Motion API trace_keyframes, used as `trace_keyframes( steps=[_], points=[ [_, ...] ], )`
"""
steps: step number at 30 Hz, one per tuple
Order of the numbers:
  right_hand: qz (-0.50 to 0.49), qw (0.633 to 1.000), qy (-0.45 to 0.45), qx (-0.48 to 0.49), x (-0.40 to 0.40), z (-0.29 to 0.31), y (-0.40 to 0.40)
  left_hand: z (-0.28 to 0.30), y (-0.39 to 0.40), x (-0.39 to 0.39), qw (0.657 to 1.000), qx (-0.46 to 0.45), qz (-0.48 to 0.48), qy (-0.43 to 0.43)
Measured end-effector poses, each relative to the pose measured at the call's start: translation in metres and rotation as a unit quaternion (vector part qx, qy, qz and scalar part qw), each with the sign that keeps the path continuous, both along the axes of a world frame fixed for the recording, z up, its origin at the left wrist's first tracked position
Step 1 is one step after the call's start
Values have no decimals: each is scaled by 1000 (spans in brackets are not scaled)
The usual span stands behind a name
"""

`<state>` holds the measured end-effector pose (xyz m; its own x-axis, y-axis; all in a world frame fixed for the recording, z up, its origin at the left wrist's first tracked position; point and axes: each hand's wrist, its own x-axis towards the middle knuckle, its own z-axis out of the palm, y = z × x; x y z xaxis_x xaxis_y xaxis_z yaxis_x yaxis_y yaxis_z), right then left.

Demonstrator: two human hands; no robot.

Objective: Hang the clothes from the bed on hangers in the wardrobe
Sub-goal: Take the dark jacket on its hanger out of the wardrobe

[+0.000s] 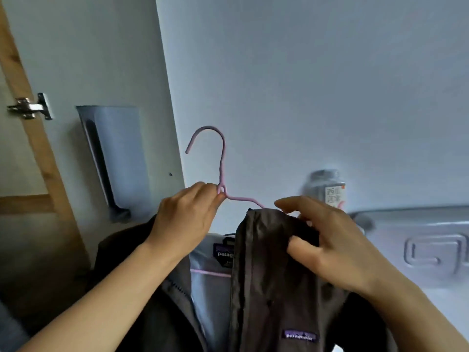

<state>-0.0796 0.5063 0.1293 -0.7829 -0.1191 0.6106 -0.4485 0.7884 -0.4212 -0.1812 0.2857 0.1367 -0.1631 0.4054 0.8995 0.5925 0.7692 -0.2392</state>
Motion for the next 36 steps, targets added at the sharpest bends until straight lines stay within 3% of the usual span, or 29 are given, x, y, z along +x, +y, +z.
trace_keyframes(
  steps=[7, 12, 15, 20, 23, 28, 36],
  points=[
    [-222, 975, 1, 22, 43, -32, 47, -41, 100, -11, 977, -1, -187, -98],
    [-359, 931, 11, -69, 88, -54, 74, -58, 167, -2, 917, -20, -356, -177],
    [-433, 895, 33, -101, 125, -60, 89, -62, 200, 7, 877, -37, -417, -234],
    [-565, 811, 70, -138, 190, -55, 107, -73, 254, 25, 844, -73, -464, -260],
    [-621, 768, 77, -138, 229, -52, 108, -73, 289, 55, 826, -86, -505, -234],
    [-700, 702, 65, -116, 297, -25, 103, -59, 338, 124, 768, -69, -586, -248],
    [-776, 624, 35, -85, 428, 16, 141, -45, 431, 264, 679, -94, -655, -318]
  ],
)
